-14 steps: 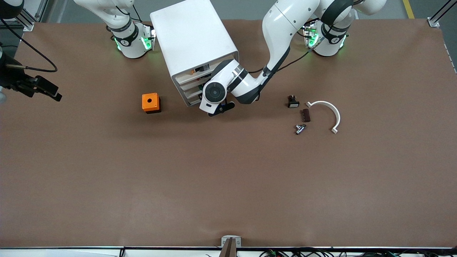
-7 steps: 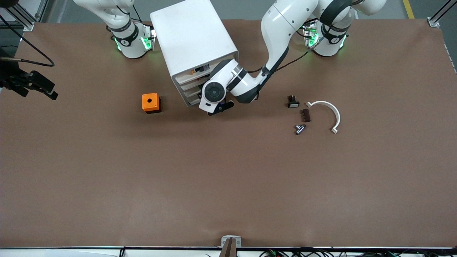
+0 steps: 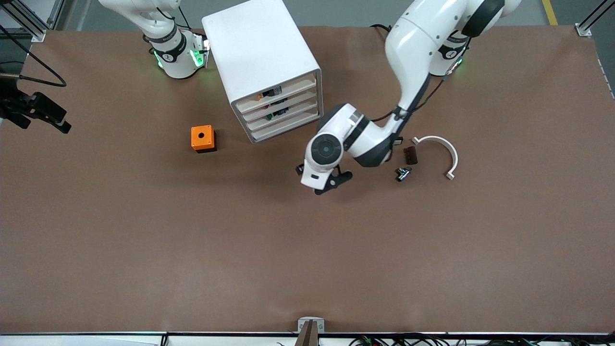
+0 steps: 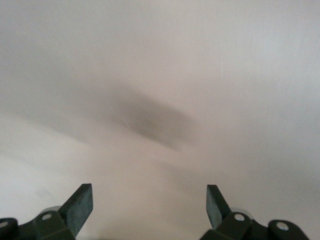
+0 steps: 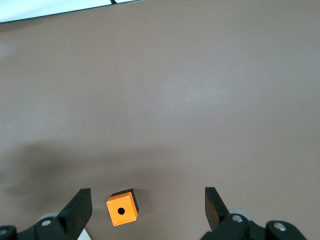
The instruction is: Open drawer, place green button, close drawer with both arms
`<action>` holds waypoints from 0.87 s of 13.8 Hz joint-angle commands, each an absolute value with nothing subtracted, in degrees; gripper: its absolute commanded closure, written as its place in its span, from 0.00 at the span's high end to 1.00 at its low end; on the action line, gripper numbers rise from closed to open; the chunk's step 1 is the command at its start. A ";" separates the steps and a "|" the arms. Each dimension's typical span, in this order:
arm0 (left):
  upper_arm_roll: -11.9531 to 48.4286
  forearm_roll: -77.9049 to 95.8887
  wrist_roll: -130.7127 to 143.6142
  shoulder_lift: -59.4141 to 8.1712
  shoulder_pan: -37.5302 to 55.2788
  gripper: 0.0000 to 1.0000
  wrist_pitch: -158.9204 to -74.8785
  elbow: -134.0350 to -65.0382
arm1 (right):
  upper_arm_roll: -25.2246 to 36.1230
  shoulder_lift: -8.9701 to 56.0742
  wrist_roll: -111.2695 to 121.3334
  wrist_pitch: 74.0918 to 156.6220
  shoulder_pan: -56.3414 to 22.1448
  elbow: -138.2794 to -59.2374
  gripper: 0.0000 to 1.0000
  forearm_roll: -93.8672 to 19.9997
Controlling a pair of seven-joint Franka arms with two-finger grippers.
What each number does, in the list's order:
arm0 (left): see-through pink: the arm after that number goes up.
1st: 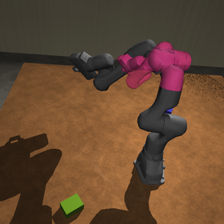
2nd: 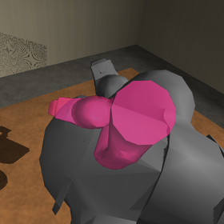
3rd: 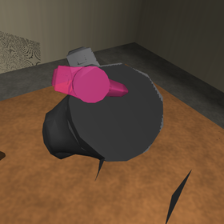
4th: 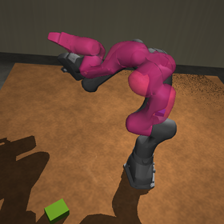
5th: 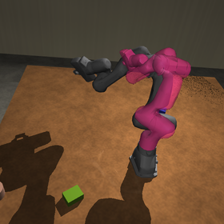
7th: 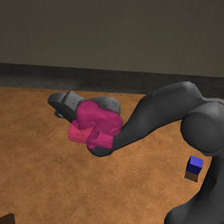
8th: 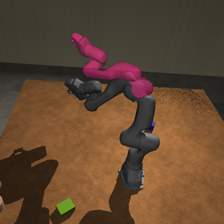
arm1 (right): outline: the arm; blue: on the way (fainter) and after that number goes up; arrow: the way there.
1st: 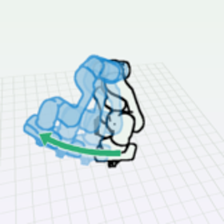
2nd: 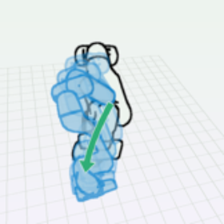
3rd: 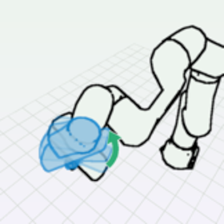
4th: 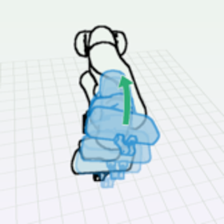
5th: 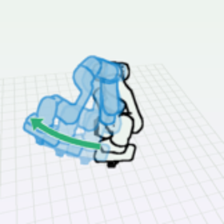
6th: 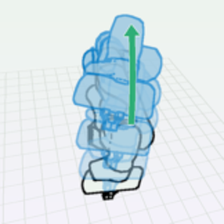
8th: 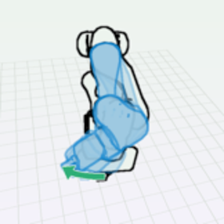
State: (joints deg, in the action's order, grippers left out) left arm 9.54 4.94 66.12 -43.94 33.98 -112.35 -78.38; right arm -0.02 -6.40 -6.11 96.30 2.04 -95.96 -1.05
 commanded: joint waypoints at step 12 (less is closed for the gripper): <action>9.67 -2.72 43.35 -25.50 10.21 1.00 -98.89 -79.63 | 0.09 -5.19 -4.57 95.54 2.81 -93.52 1.00 -0.09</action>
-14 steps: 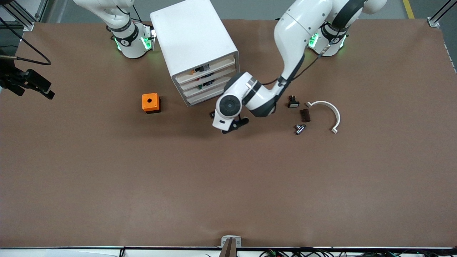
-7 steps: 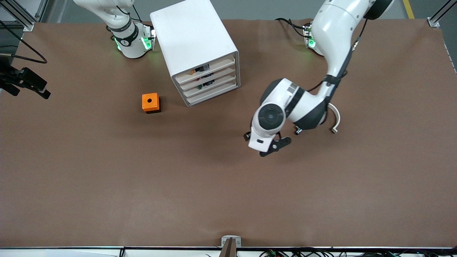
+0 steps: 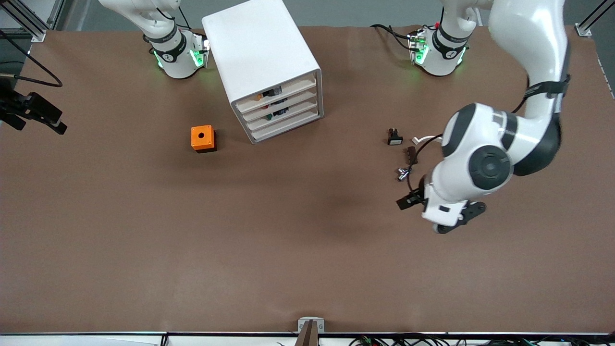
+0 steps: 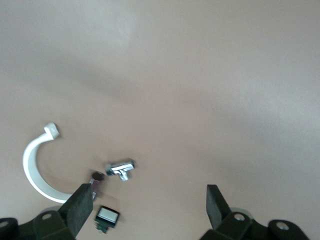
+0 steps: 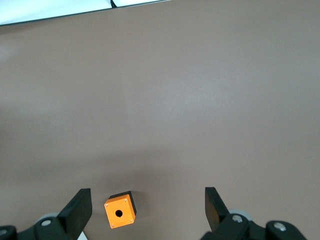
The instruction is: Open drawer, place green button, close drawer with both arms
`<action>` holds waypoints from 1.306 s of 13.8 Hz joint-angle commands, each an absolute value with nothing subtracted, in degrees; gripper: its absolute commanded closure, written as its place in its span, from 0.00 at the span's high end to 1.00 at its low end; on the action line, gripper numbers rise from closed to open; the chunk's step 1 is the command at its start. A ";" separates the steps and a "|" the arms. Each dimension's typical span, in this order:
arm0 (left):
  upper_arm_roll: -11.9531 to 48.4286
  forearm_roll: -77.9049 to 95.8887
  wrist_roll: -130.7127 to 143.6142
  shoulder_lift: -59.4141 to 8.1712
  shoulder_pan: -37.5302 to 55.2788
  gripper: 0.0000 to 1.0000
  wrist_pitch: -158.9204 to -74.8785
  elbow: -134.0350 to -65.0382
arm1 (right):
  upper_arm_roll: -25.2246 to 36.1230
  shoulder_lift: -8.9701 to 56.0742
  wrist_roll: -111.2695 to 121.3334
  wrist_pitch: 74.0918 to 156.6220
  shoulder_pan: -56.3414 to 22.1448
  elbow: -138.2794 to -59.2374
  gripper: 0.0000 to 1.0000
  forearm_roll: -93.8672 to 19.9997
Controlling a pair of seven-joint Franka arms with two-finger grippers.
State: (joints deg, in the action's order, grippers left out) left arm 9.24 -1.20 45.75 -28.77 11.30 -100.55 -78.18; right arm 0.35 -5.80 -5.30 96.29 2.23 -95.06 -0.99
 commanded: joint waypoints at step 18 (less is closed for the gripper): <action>9.41 -1.76 17.77 -6.69 -1.23 1.00 -84.38 -80.24 | 0.09 -4.83 -4.22 95.54 3.34 -92.46 1.00 -0.09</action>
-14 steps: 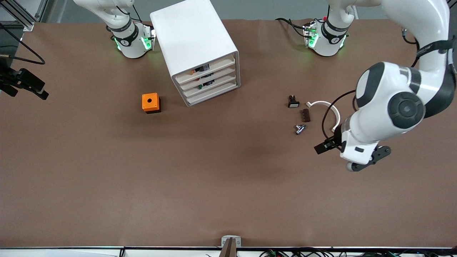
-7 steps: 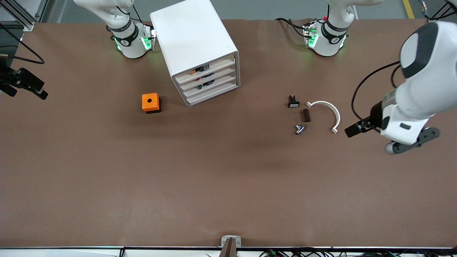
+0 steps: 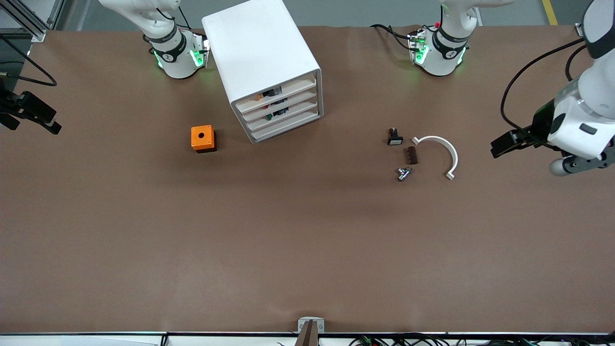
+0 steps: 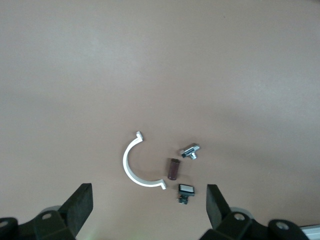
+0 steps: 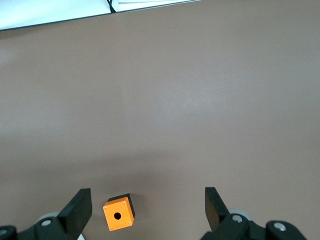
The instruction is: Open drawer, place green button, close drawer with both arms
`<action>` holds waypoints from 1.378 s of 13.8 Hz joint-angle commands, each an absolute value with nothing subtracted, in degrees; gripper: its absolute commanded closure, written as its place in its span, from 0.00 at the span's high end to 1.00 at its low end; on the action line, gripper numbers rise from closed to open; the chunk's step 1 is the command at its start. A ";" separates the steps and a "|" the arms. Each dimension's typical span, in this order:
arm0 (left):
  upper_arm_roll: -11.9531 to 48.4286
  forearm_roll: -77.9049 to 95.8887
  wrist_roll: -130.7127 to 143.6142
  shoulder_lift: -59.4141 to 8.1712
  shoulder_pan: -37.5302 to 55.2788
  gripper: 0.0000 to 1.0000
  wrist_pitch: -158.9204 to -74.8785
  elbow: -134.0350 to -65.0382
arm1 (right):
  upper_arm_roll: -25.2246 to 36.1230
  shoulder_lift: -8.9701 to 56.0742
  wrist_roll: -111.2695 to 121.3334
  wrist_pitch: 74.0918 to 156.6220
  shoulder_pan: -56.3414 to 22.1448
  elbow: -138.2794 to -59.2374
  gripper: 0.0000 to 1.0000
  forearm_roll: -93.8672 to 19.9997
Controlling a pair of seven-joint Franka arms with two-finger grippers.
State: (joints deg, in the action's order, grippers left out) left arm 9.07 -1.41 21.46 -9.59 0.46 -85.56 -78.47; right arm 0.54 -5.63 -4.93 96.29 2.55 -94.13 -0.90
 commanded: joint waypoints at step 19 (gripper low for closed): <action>5.89 -1.23 7.30 9.50 -0.26 1.00 -84.73 -96.78 | 0.18 1.76 -4.31 95.36 3.69 -84.64 1.00 -0.09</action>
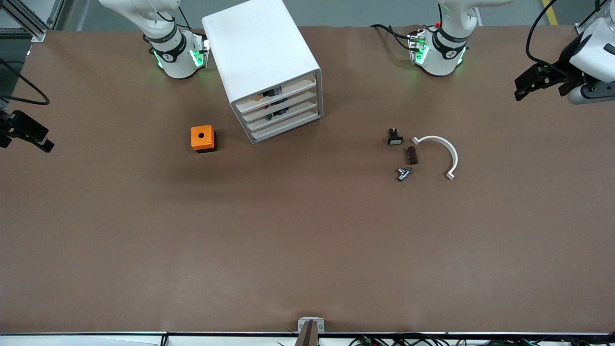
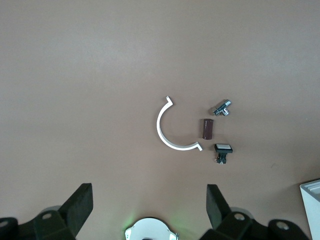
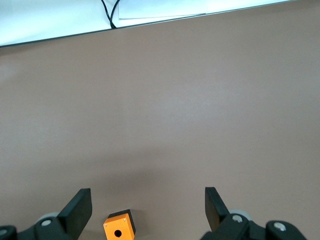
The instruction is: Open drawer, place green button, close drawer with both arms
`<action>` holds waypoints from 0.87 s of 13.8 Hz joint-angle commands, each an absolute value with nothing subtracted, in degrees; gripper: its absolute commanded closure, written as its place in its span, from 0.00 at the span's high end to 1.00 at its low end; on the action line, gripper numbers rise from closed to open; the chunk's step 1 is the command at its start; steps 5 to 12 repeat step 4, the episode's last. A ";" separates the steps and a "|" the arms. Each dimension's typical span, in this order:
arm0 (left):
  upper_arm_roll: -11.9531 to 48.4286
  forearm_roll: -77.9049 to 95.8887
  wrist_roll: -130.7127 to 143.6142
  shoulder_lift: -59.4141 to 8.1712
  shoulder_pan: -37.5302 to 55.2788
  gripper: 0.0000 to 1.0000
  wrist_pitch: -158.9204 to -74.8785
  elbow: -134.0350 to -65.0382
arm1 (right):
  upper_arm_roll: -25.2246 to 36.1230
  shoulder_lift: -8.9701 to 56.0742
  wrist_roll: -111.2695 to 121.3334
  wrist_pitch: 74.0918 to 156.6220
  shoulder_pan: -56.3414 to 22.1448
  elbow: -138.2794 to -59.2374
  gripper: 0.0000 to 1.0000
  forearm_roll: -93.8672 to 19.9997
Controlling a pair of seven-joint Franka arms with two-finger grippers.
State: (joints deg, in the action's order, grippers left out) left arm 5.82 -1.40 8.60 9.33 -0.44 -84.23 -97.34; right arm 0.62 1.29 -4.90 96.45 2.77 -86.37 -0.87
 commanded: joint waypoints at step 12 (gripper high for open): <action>6.15 -1.49 7.91 7.82 -0.09 1.00 -84.64 -95.27 | 0.18 1.76 -4.48 91.87 3.78 -84.73 1.00 0.00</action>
